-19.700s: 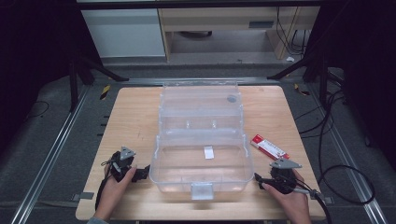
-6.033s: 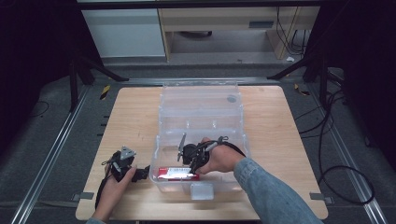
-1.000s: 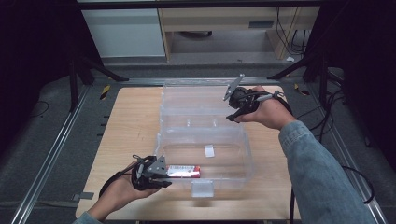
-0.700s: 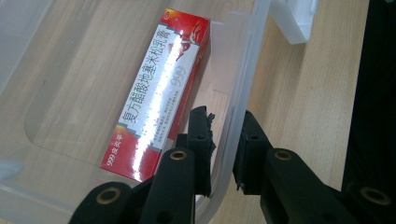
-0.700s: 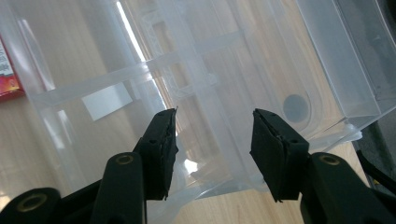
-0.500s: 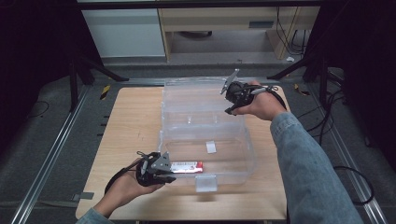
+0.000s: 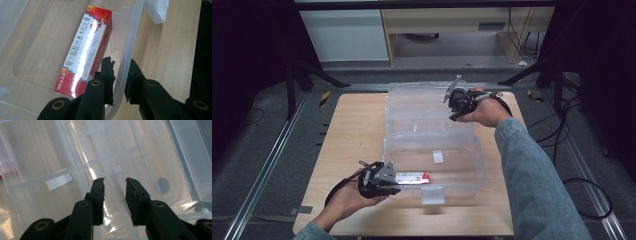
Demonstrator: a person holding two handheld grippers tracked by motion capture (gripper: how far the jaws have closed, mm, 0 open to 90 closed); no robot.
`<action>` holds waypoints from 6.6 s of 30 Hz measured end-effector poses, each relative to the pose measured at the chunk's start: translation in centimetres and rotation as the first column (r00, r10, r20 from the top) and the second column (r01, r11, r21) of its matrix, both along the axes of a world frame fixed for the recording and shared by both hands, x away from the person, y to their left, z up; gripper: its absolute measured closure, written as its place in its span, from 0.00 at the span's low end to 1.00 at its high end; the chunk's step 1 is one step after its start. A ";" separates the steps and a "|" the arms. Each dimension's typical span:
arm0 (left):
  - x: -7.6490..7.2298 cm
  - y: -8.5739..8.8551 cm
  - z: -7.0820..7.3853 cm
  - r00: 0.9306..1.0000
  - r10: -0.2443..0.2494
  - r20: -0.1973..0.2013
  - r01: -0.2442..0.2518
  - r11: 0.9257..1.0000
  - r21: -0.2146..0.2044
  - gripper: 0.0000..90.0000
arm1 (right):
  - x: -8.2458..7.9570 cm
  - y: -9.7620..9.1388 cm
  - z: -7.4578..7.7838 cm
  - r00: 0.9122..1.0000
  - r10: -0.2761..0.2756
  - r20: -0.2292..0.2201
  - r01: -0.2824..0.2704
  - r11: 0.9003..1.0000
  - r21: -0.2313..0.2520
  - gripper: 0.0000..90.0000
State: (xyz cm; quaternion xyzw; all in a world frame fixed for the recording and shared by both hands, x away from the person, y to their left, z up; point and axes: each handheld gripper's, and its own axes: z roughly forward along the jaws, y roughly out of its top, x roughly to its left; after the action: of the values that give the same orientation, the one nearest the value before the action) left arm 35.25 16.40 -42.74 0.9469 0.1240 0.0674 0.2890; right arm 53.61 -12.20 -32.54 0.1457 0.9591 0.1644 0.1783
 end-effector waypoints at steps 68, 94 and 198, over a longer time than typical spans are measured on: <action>1.3 -1.8 0.5 0.996 0.084 0.039 -0.086 0.995 0.052 0.82 | -3.1 -1.0 2.8 0.999 0.043 0.005 -0.043 0.998 0.038 0.96; 1.3 -1.9 0.5 0.994 0.092 0.050 -0.095 0.993 0.065 0.78 | -8.8 -1.7 3.7 0.995 0.099 0.022 -0.101 0.993 0.065 0.99; 1.7 -2.8 0.2 0.989 0.130 0.071 -0.132 0.991 0.028 0.76 | -14.0 -2.6 0.7 0.983 0.182 -0.022 -0.180 0.982 0.063 0.98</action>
State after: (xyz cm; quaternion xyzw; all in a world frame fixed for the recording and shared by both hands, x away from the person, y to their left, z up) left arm 36.92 13.64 -42.57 0.9384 0.1746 0.1210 0.2725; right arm 39.60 -14.75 -31.84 0.0653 0.9654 0.2068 0.1449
